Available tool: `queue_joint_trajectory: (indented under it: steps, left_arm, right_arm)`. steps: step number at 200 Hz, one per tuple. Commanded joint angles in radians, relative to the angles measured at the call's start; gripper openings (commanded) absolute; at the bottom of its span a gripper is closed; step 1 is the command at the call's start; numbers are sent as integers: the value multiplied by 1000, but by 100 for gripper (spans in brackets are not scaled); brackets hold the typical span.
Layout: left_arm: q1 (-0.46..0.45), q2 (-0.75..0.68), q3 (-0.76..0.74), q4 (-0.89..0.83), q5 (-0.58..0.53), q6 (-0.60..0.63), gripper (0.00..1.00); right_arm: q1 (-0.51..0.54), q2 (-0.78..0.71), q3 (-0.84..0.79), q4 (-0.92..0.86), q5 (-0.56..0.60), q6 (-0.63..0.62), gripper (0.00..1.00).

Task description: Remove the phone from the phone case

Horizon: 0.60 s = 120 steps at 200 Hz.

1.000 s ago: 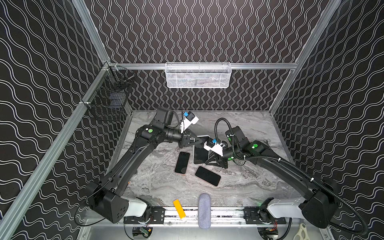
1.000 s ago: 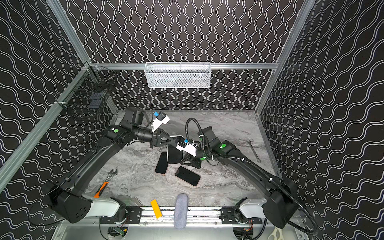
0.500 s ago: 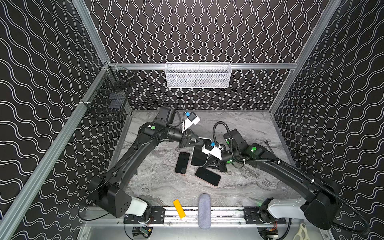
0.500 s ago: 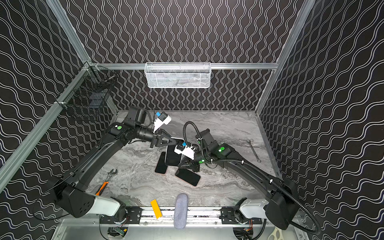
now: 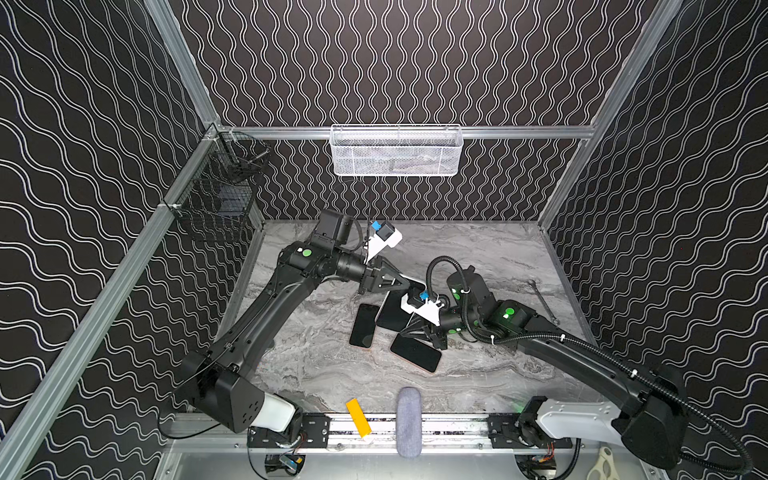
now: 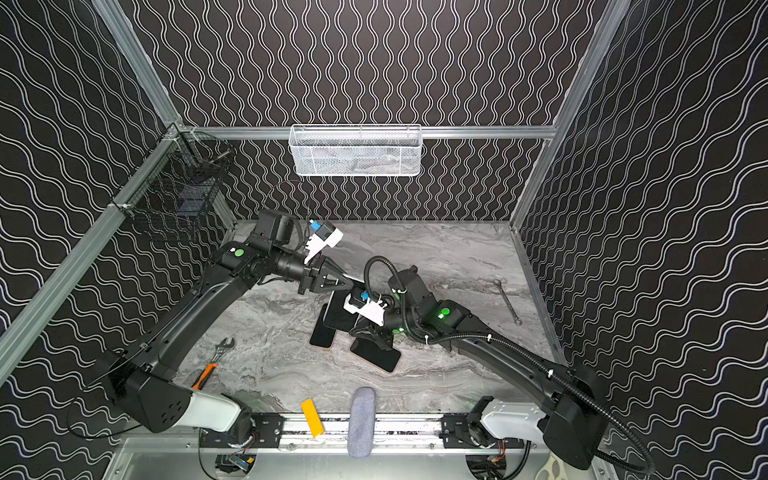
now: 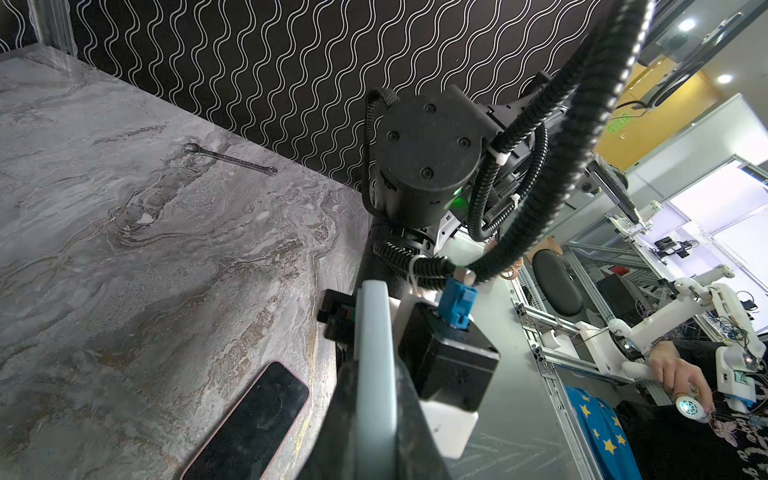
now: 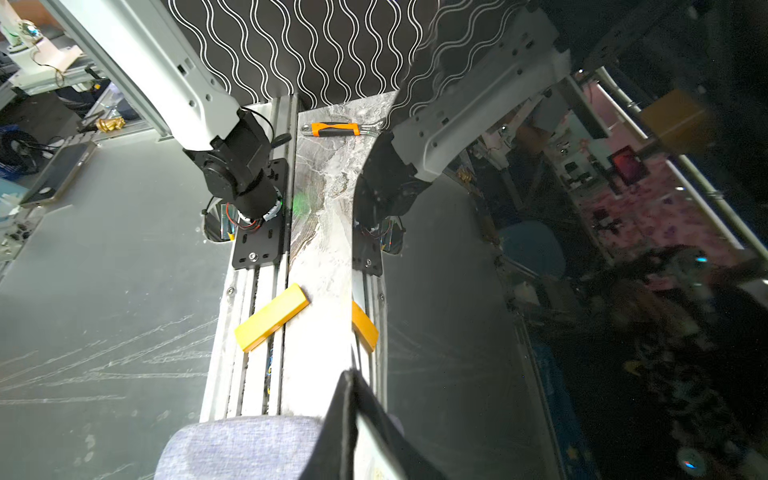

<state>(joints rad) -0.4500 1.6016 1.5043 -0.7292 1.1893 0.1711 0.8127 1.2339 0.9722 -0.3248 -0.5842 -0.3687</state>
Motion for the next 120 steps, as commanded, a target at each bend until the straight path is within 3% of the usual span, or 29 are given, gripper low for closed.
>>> queue_joint_trajectory:
  steps: [1, 120]
  left_arm:
    - [0, -14, 13, 113, 97, -51, 0]
    - [0, 13, 29, 115, 145, -87, 0]
  right_arm:
    - [11, -7, -21, -50, 80, -53, 8]
    - [42, -28, -48, -22, 226, -61, 11]
